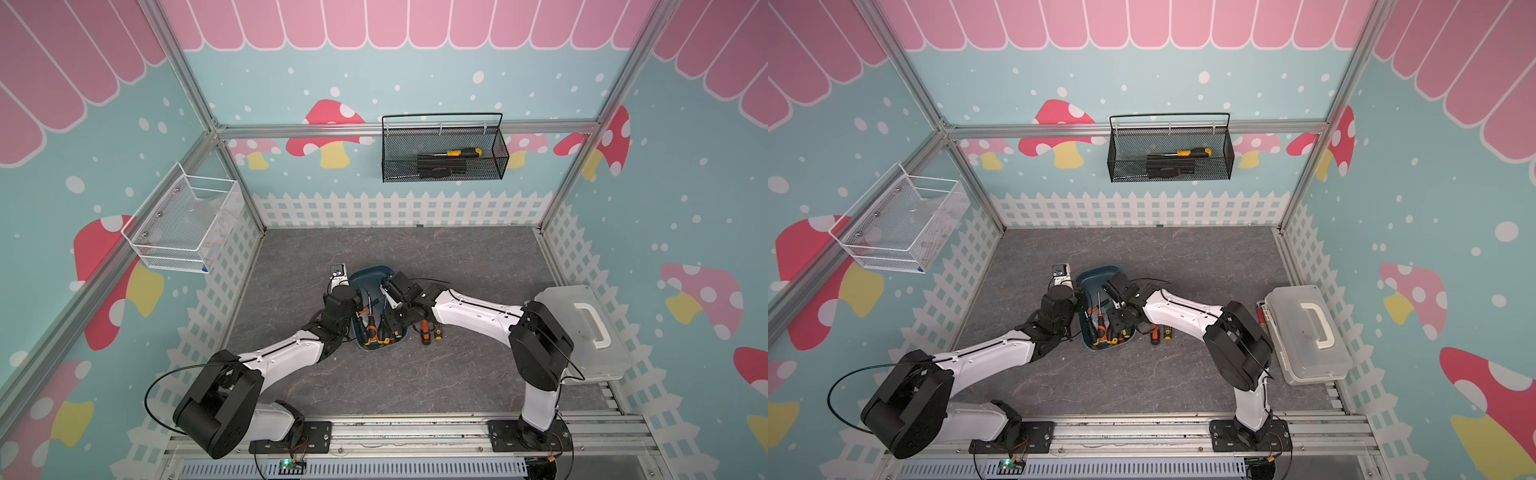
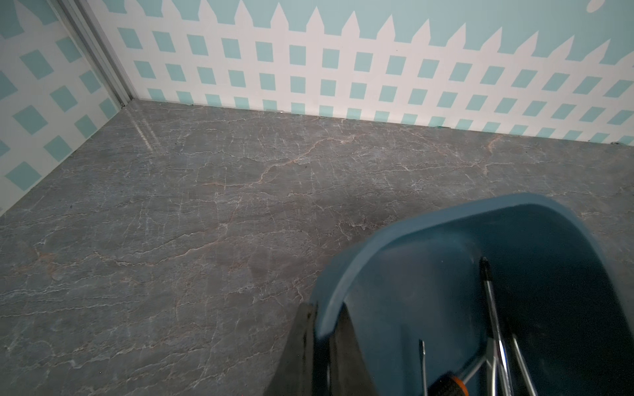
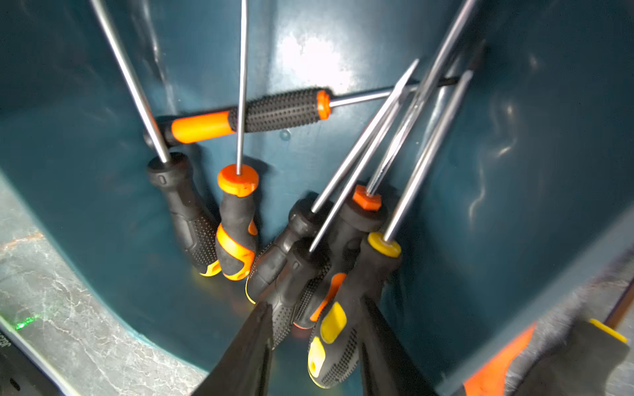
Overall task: Take out the screwdriver from the storage box
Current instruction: Pick up the screwdriver from the storage box.
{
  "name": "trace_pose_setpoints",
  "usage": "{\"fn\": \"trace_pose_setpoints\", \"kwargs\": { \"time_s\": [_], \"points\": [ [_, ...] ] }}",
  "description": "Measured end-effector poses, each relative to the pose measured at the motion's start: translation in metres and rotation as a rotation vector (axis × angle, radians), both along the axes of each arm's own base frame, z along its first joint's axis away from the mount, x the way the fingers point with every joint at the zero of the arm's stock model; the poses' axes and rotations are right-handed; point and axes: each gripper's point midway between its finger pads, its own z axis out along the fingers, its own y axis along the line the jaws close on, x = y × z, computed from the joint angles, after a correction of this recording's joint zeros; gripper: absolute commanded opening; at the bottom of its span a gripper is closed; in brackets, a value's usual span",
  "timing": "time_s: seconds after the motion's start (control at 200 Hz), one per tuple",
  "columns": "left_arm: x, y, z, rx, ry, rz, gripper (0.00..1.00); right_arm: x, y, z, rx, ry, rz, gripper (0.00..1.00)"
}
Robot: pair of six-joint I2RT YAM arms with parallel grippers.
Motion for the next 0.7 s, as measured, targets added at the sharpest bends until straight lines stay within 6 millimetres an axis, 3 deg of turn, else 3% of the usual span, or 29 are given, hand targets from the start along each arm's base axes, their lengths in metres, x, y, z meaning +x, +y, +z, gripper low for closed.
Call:
{"fn": "trace_pose_setpoints", "kwargs": {
  "time_s": [0.34, 0.7],
  "points": [
    [-0.001, 0.002, -0.001, 0.007, 0.004, 0.01, 0.0, 0.007, 0.004, -0.023, -0.001, 0.043, -0.01, 0.4],
    [-0.001, 0.004, -0.002, 0.011, 0.007, 0.014, 0.0, 0.013, 0.005, -0.024, 0.079, 0.101, -0.034, 0.35]
  ]
}}
